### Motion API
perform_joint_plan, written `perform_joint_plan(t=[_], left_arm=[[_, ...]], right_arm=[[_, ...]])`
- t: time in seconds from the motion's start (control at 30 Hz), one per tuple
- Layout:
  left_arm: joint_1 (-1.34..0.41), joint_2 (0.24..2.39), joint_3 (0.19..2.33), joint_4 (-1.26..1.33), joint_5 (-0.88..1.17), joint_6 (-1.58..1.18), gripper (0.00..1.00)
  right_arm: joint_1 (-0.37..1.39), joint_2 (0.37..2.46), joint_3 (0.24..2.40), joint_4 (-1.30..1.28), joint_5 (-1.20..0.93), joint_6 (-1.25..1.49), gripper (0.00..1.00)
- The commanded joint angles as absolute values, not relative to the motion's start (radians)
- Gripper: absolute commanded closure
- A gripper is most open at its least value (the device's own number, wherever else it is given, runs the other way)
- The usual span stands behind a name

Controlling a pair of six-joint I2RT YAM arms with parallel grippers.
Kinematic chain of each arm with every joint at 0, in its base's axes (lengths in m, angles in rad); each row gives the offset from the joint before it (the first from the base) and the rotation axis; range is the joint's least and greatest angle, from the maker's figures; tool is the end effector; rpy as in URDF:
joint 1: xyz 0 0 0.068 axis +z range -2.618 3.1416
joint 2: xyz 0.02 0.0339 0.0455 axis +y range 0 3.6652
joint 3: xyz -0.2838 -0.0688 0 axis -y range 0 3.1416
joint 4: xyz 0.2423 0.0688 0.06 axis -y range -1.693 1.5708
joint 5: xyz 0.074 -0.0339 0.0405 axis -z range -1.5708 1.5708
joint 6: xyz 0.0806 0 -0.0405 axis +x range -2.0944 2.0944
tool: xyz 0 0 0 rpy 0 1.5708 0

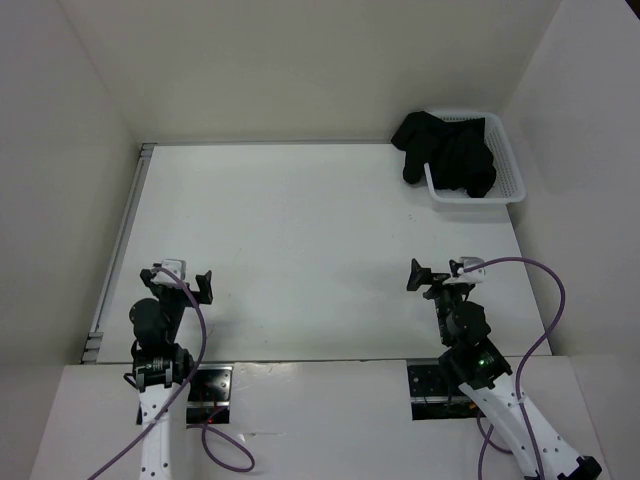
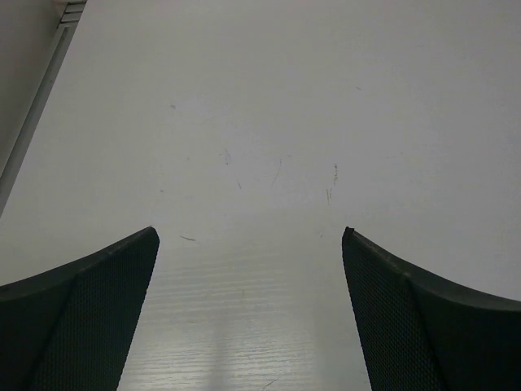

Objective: Fold and stack the shorts
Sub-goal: Grab the shorts from the pile

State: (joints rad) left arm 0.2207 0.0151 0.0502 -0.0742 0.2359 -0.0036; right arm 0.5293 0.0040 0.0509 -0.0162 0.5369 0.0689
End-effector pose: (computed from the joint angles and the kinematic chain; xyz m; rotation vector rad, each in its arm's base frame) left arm 0.1295 0.0098 0.1803 0.0021 1.6089 -0.0218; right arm 0.1232 0.0243 0.1903 0.0714 1.5431 0.0609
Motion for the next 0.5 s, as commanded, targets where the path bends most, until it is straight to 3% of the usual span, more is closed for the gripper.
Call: perform_joint_plan(t=[0.0, 0.17, 0.23, 0.3, 0.33, 0.37, 0.43, 0.47], left_arm=[[0.219, -0.014, 0.012, -0.034, 0.252, 0.0, 0.0], [0.219, -0.014, 0.038, -0.034, 0.27, 0.0, 0.0], [0.219, -0.014, 0.064, -0.07, 0.462, 0.0, 0.0], [0.219, -0.014, 0.075, -0.008, 0.512, 0.0, 0.0], [0.219, -0.014, 0.086, 0.041, 0.59, 0.0, 0.0], [0.219, -0.014, 0.086, 0.081, 0.676, 0.0, 0.0], [0.219, -0.014, 0.091, 0.09, 0.832, 0.0, 0.0], [0.219, -0.014, 0.078, 0.162, 0.81, 0.0, 0.0]], right_arm=[[0.525, -0.008, 0.0, -0.011, 0.54, 0.06, 0.01], [0.525, -0.008, 0.0, 0.0, 0.444, -0.043, 0.01], [0.525, -0.008, 0.011, 0.0, 0.167, -0.289, 0.01], [0.525, -0.008, 0.011, 0.035, -0.145, -0.603, 0.01], [0.525, -0.008, 0.011, 0.019, -0.261, -0.846, 0.0], [0.525, -0.008, -0.003, -0.02, -0.329, -1.28, 0.0], [0.525, -0.008, -0.003, 0.045, -0.405, -1.384, 0.0], [0.525, -0.008, -0.003, 0.224, -0.405, -1.259, 0.0]])
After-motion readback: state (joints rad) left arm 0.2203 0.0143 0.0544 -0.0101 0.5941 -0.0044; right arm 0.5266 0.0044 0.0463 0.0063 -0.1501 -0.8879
